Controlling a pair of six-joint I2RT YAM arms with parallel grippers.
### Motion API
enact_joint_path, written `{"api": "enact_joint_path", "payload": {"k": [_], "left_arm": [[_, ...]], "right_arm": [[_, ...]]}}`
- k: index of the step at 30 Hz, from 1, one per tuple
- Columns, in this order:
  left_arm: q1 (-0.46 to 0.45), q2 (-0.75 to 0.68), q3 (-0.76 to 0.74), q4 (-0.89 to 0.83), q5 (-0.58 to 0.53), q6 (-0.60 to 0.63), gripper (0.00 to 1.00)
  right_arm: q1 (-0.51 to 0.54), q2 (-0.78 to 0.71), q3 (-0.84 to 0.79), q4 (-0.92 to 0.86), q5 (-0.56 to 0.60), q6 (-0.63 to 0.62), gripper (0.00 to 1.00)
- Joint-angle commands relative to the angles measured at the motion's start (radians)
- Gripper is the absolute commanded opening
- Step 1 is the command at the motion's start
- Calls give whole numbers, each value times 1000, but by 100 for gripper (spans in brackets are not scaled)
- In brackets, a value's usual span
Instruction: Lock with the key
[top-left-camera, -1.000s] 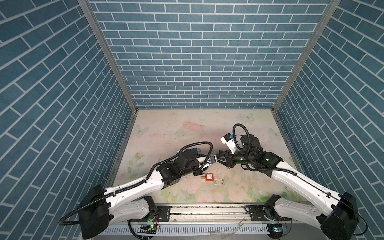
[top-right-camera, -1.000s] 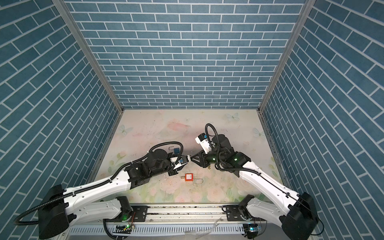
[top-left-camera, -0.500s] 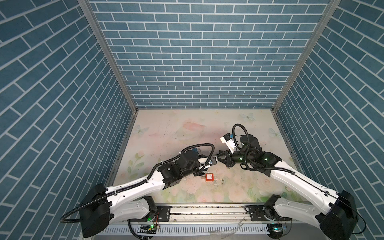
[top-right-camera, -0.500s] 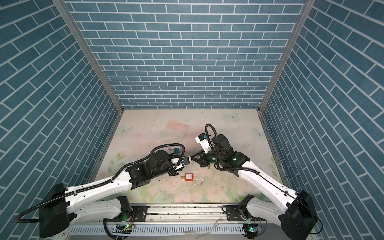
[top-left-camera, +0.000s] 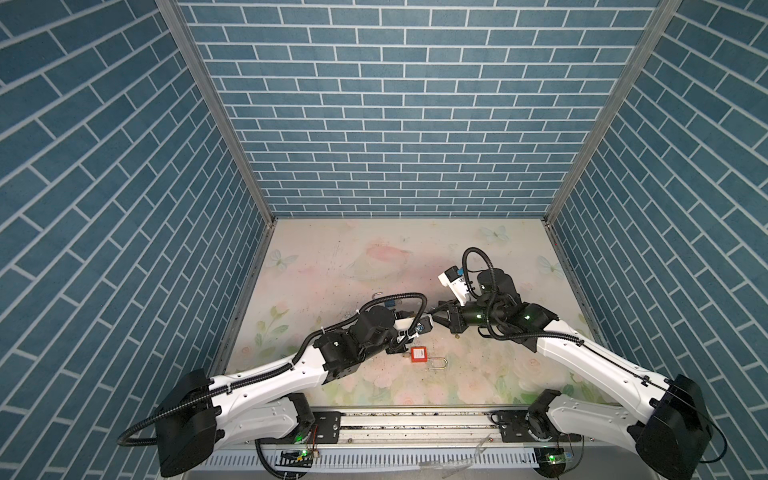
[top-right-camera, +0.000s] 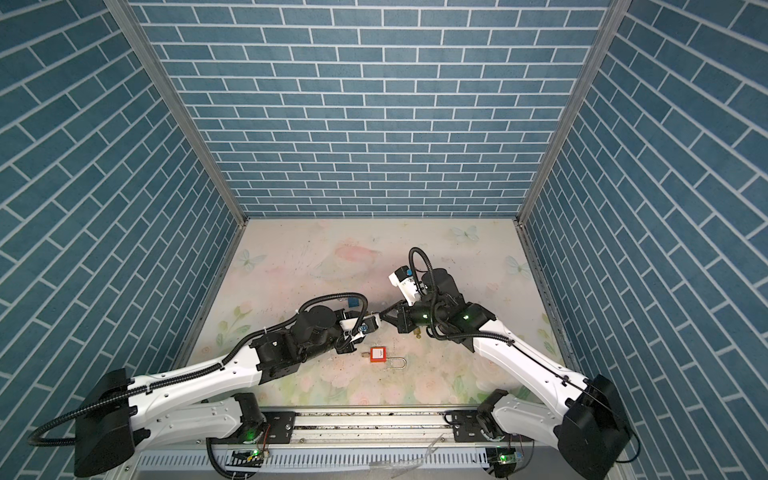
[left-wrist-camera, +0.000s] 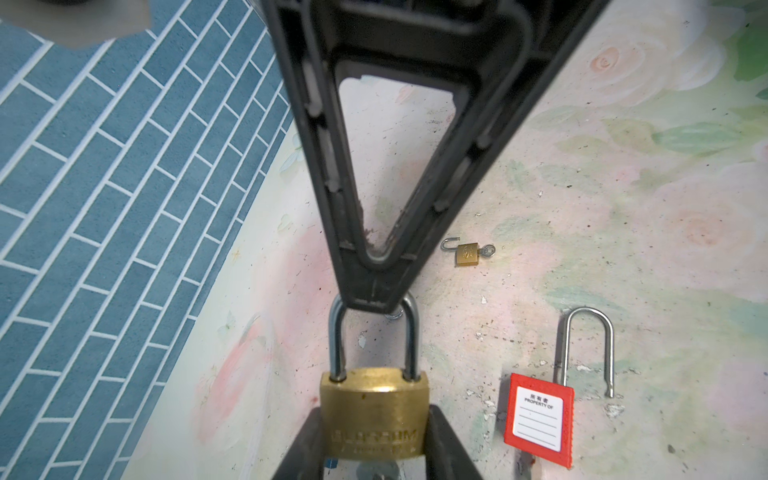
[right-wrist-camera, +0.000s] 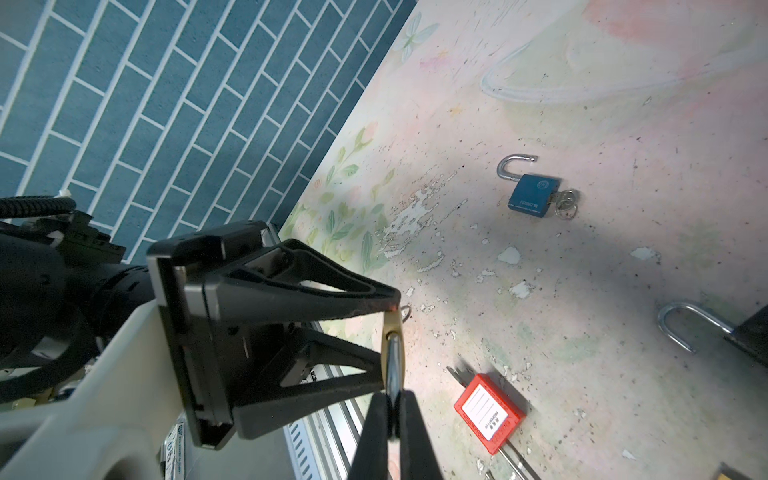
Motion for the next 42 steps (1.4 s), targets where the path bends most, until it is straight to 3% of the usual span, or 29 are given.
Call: {"api": "enact_joint_path", "payload": {"k": [1,28,42], "left_arm": [[-21,-26,47,162,45,15,0],[-39,47,125,462,78,-56,0],[-38,75,103,468,31,-142,0]], "right_arm": [[8,28,-33,-11,-55,28,0],[11,142,-170,163,-135,87,0],[2,137,-180,163,-118,72,0]]}}
